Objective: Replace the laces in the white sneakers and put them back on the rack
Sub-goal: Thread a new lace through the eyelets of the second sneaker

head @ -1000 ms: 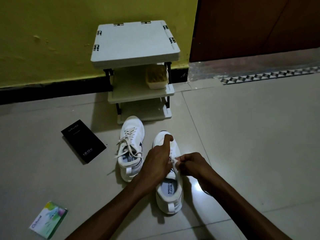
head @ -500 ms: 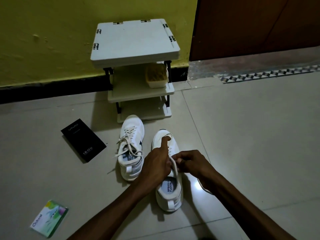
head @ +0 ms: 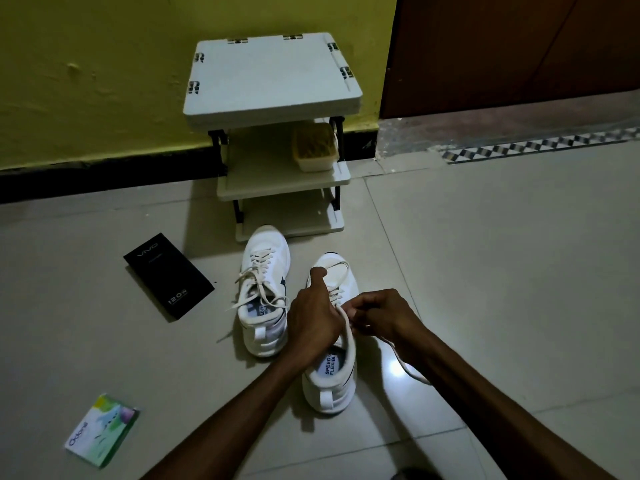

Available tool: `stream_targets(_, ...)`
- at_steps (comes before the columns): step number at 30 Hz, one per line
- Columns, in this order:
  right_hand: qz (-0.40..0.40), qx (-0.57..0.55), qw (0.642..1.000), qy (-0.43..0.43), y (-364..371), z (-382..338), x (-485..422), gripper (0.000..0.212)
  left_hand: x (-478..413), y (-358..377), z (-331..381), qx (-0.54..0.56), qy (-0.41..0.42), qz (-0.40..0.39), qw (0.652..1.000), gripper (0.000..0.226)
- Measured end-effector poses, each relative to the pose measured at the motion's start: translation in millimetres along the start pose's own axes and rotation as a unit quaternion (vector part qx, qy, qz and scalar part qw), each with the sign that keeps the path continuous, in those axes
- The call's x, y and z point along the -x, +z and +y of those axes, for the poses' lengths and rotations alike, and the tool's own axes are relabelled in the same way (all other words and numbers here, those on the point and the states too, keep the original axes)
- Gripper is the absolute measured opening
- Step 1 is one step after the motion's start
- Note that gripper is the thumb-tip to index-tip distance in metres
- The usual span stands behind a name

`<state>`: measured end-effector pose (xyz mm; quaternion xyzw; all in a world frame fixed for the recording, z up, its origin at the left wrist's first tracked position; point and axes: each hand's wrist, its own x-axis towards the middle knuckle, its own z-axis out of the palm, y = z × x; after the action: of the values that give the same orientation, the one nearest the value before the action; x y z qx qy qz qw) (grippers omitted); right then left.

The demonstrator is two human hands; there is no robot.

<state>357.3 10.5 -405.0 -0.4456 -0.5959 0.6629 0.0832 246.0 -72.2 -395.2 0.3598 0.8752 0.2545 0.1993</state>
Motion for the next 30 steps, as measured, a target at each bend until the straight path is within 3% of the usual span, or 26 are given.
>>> stream_targets(4, -0.010, 0.016, 1.000, 0.001, -1.9, -2.7, 1.6, 0.012, -3.8, -0.8, -2.6, 0.091, -0.072, -0.031, 0.993, 0.060)
stream_targets(9, -0.015, 0.072, 0.997, -0.016, -6.3, -11.9, 2.1, 0.009, 0.5, 6.2, -12.0, 0.207, -0.118, -0.002, 0.971, 0.059)
stream_targets(16, -0.001, 0.092, 0.996, -0.021, -4.4, -14.4, 0.7, 0.011, -4.9, -2.1, -17.7, 0.128, -0.057, 0.023, 0.990, 0.087)
stream_targets(22, 0.030, 0.084, 0.995, -0.042, 2.0, -3.6, 0.1, 0.007, -8.9, -9.1, -18.1, 0.089, -0.042, -0.023, 0.995, 0.075)
stream_targets(26, 0.043, 0.126, 0.989, -0.060, 3.0, -1.2, 1.1, 0.009, -13.7, -14.7, -16.9, 0.079, -0.069, -0.073, 0.992, 0.076)
stream_targets(30, 0.043, 0.129, 0.988, -0.078, 2.5, 0.4, 6.5, 0.007, -14.4, -14.9, -13.7, 0.062, -0.040, -0.104, 0.992, 0.080)
